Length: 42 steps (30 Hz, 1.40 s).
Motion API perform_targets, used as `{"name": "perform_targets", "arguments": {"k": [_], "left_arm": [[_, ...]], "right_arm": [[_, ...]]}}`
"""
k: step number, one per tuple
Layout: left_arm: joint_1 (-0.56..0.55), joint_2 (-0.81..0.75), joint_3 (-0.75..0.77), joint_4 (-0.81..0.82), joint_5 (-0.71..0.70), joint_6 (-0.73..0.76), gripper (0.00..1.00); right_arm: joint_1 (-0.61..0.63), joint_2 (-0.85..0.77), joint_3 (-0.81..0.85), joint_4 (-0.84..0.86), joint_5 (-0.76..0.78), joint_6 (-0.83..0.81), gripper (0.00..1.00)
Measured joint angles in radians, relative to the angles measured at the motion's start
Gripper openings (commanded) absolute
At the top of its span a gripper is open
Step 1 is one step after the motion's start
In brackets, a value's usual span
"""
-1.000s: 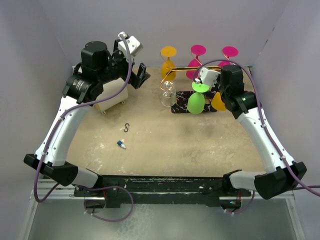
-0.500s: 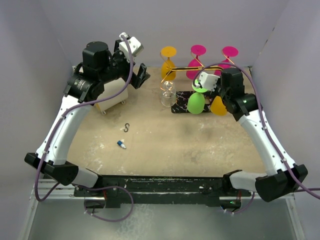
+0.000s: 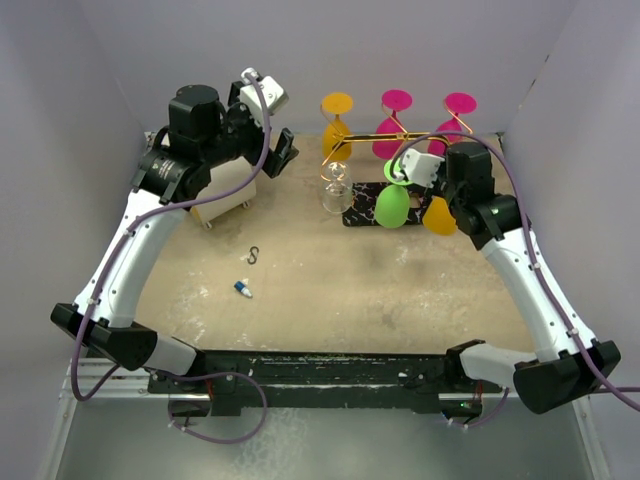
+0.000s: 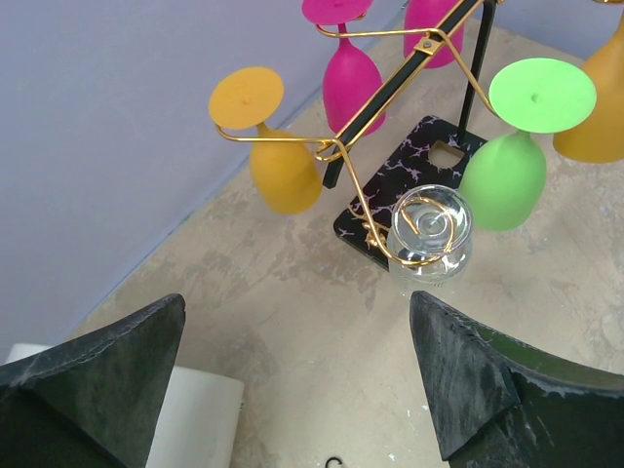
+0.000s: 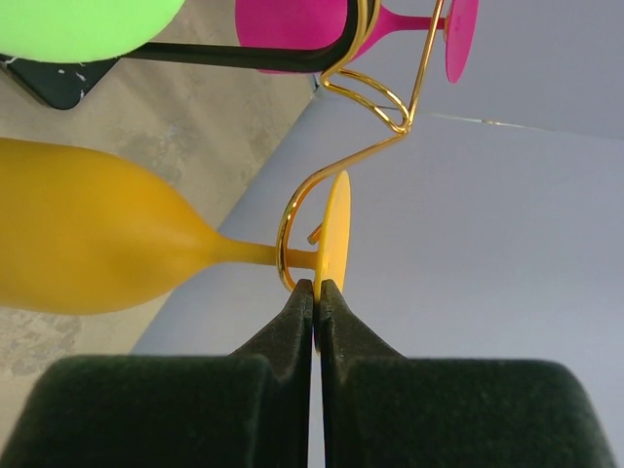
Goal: Place the wine glass upside down on the wine glass rack
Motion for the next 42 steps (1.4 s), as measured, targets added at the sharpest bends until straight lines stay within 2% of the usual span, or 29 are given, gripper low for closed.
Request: {"name": "perform_targets", "arguments": {"k": [25,42], "left_arm": [[0.002,0.000,-0.016,0.000,0.001,0.002,0.99],[0.002,0.000,-0.019,-0.001,0.005,0.002,0.99]], "right_arm": [[-0.044,-0.009,-0.015,0.017,0.013,0.004,0.00],[-0.044,0.041,-0.015,0.067,0.060,0.008,0.06]]}}
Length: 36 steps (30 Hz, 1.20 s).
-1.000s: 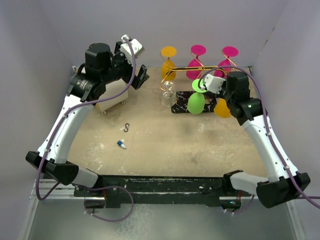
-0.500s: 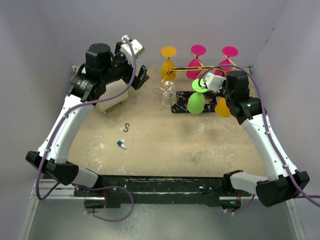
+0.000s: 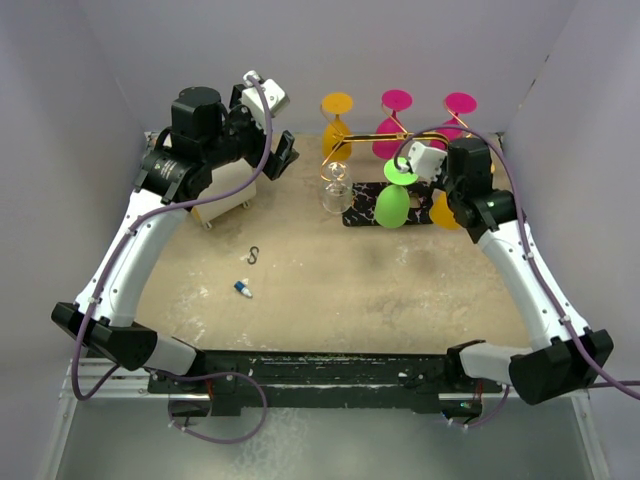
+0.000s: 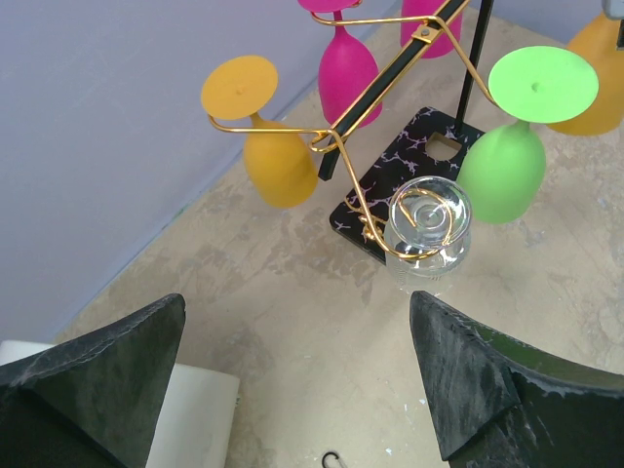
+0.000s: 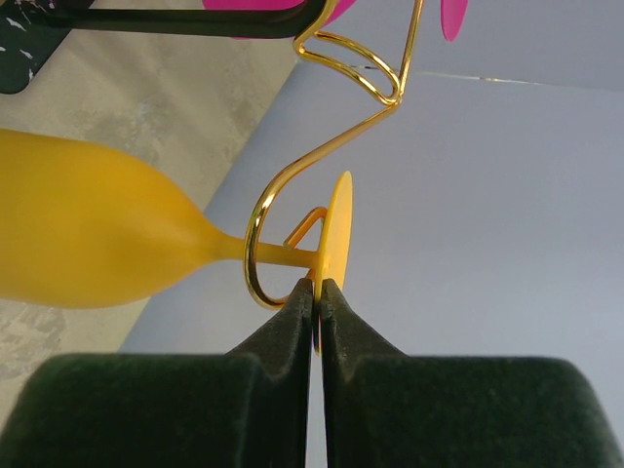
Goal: Place the wine glass upside down on the wine glass rack
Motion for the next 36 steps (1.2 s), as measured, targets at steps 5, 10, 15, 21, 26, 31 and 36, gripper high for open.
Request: {"name": "perform_targets", "arguments": {"k": [5,10,15,21,26,31,36], "left_arm": [[0.000,0.000,0.000,0.000,0.000,0.000,0.99],[0.000,0.000,-0.001,0.000,0.000,0.000,0.99],[0.000,0.000,-0.005,-0.001,0.001,0.000,0.99],[0.000,0.000,-0.005,0.000,0.001,0.000,0.99],[0.000,0.000,-0.006,0.000,0.001,0.000,0.99],[0.000,0.000,-0.006,0.000,0.001,0.000,0.99],[0.000,-0.001,-0.011,-0.001,0.001,0.001,0.99]], "right_arm": [[0.000,0.012,0.000,0.013,0.003,0.001,0.10],[0.000,0.015,0.000,0.014,0.002,0.010,0.15],[0.000,0.017,0.000,0.015,-0.002,0.024,0.18],[0.000,0.039,0.013,0.019,-0.008,0.047,0.20],[0.000,0.045,0.033,0.012,-0.018,0.080,0.22],[0.000,0.048,0.041,0.013,-0.035,0.104,0.26],[0.000,0.058,0.045,0.018,-0.033,0.116,0.31]]}}
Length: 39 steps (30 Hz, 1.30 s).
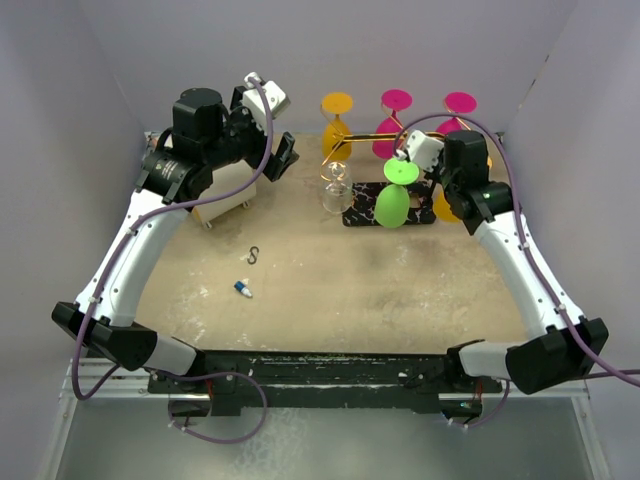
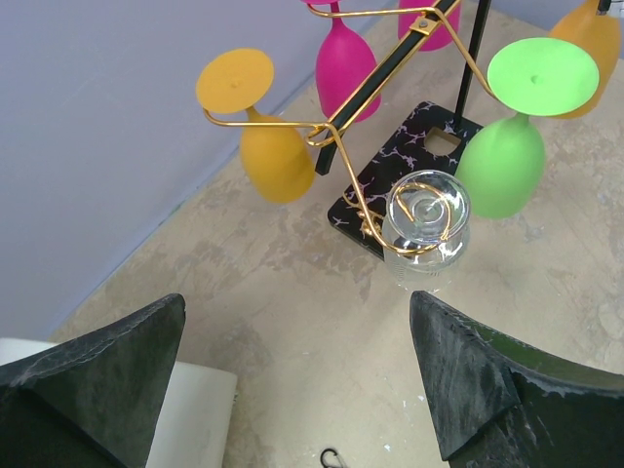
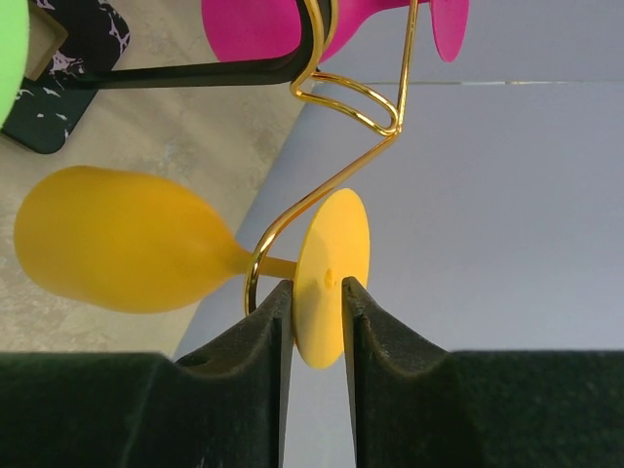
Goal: Place the wine glass upside down on the wine glass rack
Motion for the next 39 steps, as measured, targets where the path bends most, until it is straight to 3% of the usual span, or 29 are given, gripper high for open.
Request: {"name": "perform_targets", "arguments": {"k": [11,39], "left_arm": [[0.000,-0.003,0.000,0.000,0.000,0.001,0.99],[0.000,-0.006,-0.017,0.000,0.023,0.001,0.99]], "right_arm": [[0.000,0.025,0.027,0.004,-0.036,0.035,0.37],[0.001,0.067,0.087,0.009,-0.166,0.151,0.40]]}}
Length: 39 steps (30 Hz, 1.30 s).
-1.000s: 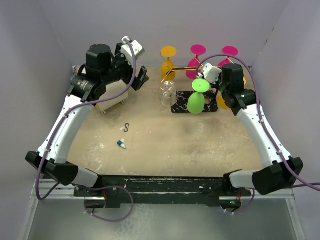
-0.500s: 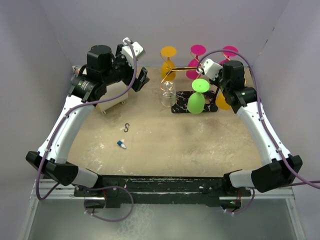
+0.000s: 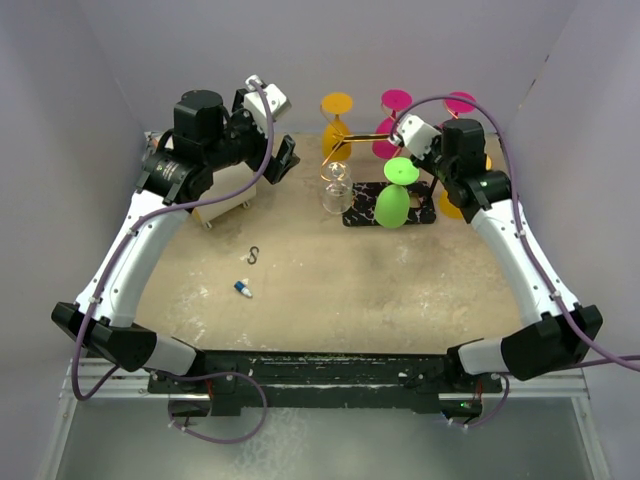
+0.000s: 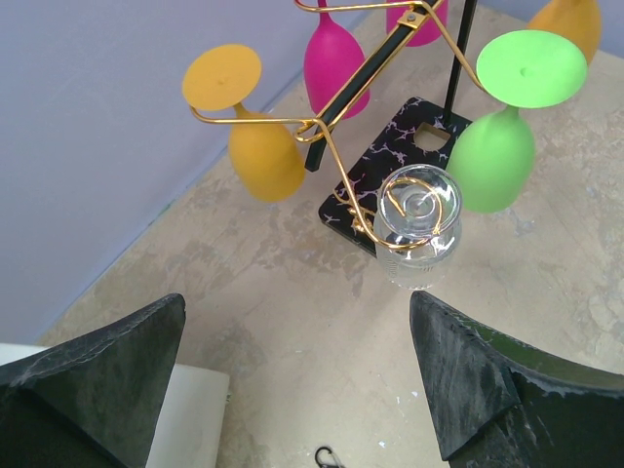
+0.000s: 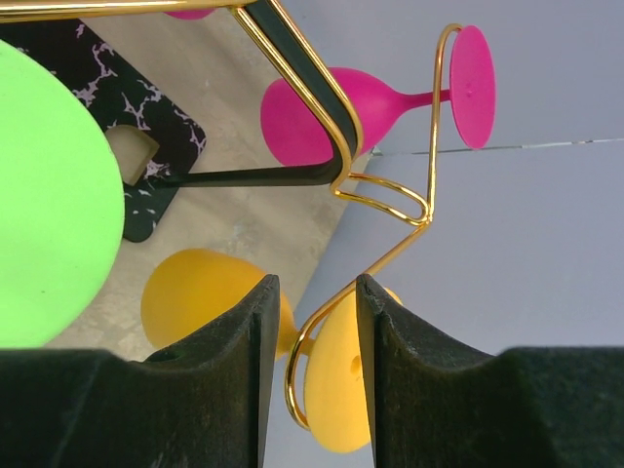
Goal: Place the wine glass upside down on the wine glass rack
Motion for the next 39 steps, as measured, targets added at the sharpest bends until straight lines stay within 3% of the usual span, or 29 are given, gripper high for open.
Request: {"name": "perform_targets", "arguments": {"k": [17,19,21,22,30,39], "left_arm": [[0.006,-0.034,-0.037,0.013,-0.045,0.001,0.99],[0.006,-0.045,-0.054,0.032,-0.098,0.001,0.99],[0.007,-0.059,-0.077,0.055,-0.177,0.004,0.99],[0.008,-0.064,-0.088,0.066,-0.211,0.005,0.99],[0.062,-0.133,-0.182,0.156,-0.411,0.010,0.99],[0.111,-0.217,-0.225,0.199,-0.378,0.000,0.99]], "right_arm": [[0.000,0.002,0.125,-0.017,-0.080,0.166,0.47],[-0.001,0.002,0.143,-0.008,-0.092,0.203,0.58],[-0.006,0.002,0.161,-0.003,-0.097,0.241,0.94],[-0.009,0.001,0.171,0.000,-0.097,0.266,0.99],[-0.078,-0.013,0.207,0.051,-0.117,0.494,1.00],[-0.096,-0.064,0.164,0.122,-0.089,0.642,1.00]]}}
